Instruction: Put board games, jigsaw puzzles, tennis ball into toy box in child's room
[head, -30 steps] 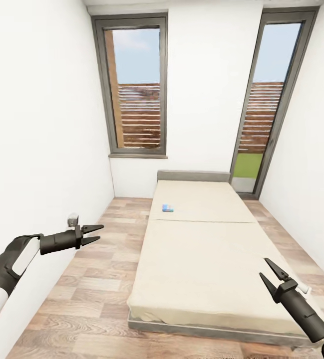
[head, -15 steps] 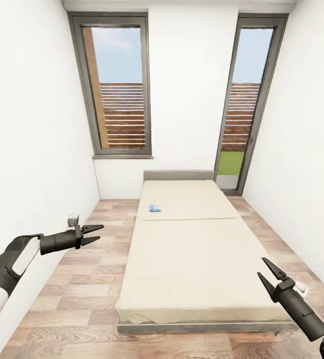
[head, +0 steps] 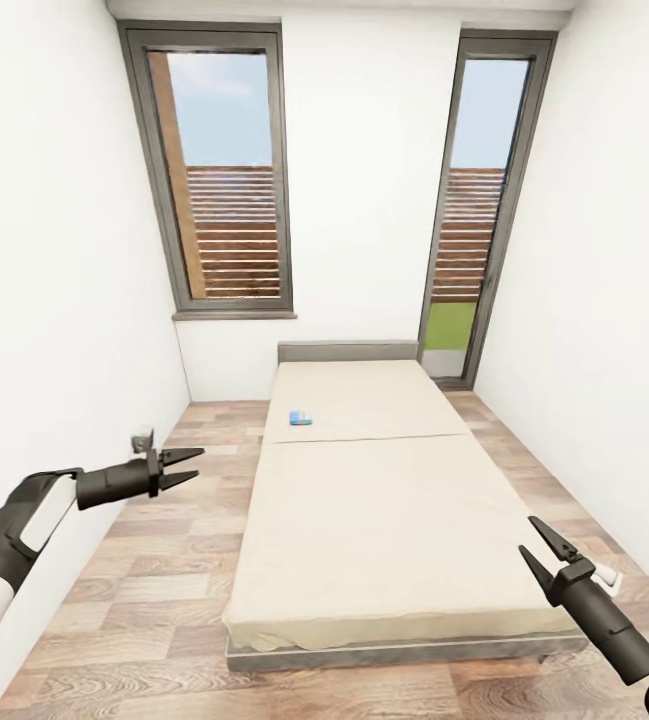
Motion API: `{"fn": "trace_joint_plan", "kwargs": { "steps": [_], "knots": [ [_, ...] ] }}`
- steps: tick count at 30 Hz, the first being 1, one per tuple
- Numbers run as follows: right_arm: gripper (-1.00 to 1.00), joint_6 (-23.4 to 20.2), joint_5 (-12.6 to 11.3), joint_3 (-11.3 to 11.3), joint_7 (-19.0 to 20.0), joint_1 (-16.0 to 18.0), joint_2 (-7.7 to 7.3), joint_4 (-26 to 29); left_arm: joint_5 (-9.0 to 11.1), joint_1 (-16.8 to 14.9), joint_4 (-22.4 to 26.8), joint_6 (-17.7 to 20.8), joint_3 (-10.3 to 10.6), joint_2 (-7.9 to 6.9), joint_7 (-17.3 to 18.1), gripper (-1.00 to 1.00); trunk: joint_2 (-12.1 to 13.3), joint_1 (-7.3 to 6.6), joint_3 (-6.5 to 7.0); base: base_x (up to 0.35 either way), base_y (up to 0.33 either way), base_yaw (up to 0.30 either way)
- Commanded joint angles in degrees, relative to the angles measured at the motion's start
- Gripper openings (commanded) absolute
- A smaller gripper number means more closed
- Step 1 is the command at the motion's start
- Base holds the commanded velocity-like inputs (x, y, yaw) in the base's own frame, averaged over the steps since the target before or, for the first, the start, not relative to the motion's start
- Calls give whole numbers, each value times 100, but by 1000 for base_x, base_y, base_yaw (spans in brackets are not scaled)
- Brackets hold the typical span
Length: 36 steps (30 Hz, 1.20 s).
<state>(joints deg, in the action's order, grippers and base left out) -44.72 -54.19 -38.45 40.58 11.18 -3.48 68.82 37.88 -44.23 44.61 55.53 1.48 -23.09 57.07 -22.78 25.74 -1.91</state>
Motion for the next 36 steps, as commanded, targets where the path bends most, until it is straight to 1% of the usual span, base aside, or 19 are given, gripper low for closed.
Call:
{"fn": "trace_joint_plan", "kwargs": {
  "steps": [1,7,11,15,29,36],
  "knots": [
    [100,-35,-10,-11,6,7,-1,0,22,-7,-2,20,-27,-7,11,100,-13,4,-14,0,0,-7],
    [100,-31,-12,-7,3,7,14,0,24,-7,0,19,-149,-15,14,100,-13,4,-14,0,0,-3],
    [100,-30,-13,-12,-3,7,15,0,20,-7,-3,25,-280,-19,14,100,-13,4,-14,2,0,0],
    [100,-29,-13,-11,-11,7,5,0,14,-7,-4,46,-339,-20,13,100,-13,4,-14,73,0,0],
    [100,-28,-12,-5,-18,7,25,0,9,-7,-5,86,-373,-24,6,100,-13,4,-14,283,1,0],
    [100,-28,-13,-12,-30,7,19,0,9,-7,-5,89,-375,-24,6,100,-13,4,-14,310,98,0]
  ]
}}
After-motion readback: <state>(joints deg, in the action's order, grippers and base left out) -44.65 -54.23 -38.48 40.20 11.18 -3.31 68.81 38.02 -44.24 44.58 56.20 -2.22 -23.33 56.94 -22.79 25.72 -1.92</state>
